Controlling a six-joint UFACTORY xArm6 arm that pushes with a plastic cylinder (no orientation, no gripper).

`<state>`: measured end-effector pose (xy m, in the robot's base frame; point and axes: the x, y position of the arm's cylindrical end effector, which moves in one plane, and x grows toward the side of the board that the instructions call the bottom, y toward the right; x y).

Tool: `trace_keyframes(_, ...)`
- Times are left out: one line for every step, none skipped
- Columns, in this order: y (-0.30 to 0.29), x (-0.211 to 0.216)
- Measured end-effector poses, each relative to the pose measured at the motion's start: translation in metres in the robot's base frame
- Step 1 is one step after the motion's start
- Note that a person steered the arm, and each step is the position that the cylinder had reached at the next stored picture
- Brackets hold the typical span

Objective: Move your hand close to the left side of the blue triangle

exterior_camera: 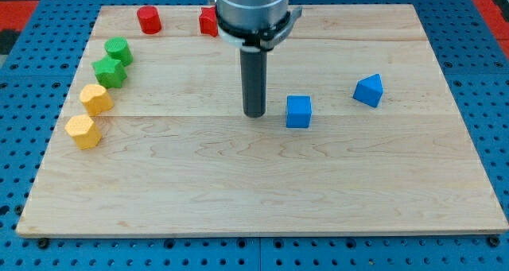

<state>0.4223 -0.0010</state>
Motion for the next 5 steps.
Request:
trace_keyframes(0.013, -0.032)
trace_keyframes(0.055, -0.022)
trace_keyframes(0.092, 0.020)
trace_keyframes(0.096, 0.035)
trace_keyframes(0.093, -0.002)
